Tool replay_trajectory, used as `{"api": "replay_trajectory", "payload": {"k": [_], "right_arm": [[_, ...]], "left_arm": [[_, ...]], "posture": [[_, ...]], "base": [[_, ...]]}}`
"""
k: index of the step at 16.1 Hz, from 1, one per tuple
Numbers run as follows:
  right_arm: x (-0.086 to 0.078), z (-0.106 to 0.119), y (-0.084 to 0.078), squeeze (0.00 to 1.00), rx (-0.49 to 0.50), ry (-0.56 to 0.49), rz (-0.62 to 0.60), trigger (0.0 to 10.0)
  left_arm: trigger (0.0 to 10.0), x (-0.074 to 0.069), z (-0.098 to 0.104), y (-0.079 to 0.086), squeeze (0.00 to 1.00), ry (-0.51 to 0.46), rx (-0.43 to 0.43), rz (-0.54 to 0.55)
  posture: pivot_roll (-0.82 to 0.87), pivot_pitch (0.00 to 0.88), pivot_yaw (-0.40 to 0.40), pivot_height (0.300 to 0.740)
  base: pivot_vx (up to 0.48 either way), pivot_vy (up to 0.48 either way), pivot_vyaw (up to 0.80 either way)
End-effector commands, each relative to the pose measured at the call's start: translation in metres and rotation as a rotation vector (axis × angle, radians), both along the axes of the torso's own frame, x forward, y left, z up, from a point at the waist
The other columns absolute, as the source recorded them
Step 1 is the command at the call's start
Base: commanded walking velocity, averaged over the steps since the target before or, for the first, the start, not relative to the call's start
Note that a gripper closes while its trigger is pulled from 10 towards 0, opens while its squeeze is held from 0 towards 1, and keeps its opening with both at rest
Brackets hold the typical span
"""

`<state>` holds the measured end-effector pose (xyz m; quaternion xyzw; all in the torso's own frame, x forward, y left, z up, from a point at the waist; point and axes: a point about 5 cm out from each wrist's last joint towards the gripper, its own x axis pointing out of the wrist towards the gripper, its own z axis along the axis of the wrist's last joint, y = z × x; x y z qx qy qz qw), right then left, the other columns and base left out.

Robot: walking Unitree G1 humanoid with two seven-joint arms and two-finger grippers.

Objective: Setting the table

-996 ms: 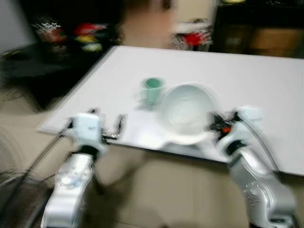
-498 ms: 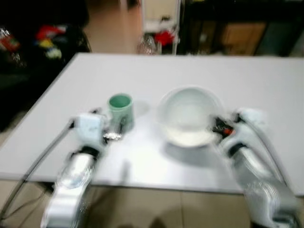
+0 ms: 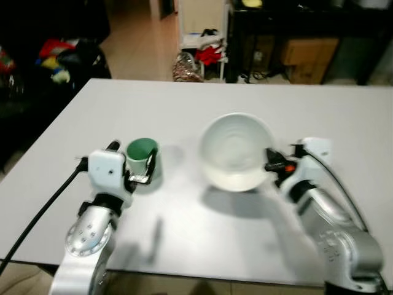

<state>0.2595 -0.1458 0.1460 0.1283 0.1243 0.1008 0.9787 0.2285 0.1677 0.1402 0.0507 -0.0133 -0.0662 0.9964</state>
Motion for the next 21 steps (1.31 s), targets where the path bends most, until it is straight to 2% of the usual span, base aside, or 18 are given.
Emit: {"api": "replay_trajectory", "payload": {"k": [1,2,4,7,9,11,13,15,21], "right_arm": [[0.002,0.007,-0.005,0.0,0.006,-0.028,-0.006,10.0],[0.006,0.003,-0.008,0.0,0.017,0.014,-0.026,10.0],[0.009,-0.001,-0.008,0.0,0.022,0.039,-0.023,10.0],[0.02,-0.008,-0.01,0.0,0.01,0.158,-0.023,10.0],[0.03,-0.008,-0.007,0.0,0.058,0.207,0.006,10.0],[0.043,-0.012,-0.01,0.0,0.041,0.266,-0.033,10.0],[0.051,-0.011,-0.007,0.0,0.058,0.269,-0.019,10.0],[0.066,-0.013,0.003,0.0,0.104,0.309,0.031,10.0],[0.085,-0.017,0.017,0.0,0.137,0.358,0.074,10.0]], "left_arm": [[10.0,-0.002,0.002,-0.002,0.0,-0.005,0.003,-0.021],[10.0,-0.004,0.004,-0.003,0.0,-0.018,0.04,-0.084],[10.0,-0.005,0.005,-0.001,0.0,-0.012,0.04,-0.119],[10.0,-0.011,0.006,0.005,0.0,0.061,0.05,-0.252],[10.0,-0.021,0.002,0.002,0.0,0.143,0.046,-0.389],[10.0,-0.028,0.0,-0.002,0.0,0.189,0.045,-0.479],[10.0,-0.028,-0.001,-0.001,0.0,0.198,0.057,-0.485],[10.0,-0.026,-0.001,-0.002,0.0,0.215,0.056,-0.484],[10.0,-0.024,-0.001,-0.003,0.0,0.229,0.065,-0.474]], "posture": [[0.02,0.0,0.005,0.74],[0.03,0.0,0.002,0.74],[0.04,0.0,0.001,0.74],[0.06,0.0,0.002,0.74],[0.07,0.0,0.004,0.74],[0.07,0.0,0.007,0.74],[0.07,0.0,0.008,0.74],[0.08,0.0,0.003,0.74],[0.09,0.0,0.005,0.74]], "base": [[0.0,0.0,0.0],[0.0,0.0,0.0],[0.0,0.0,0.0],[0.0,0.0,0.0],[0.0,0.0,0.0],[0.0,0.0,0.0],[0.0,0.0,0.0],[0.0,0.0,0.0],[0.0,0.0,0.0]]}}
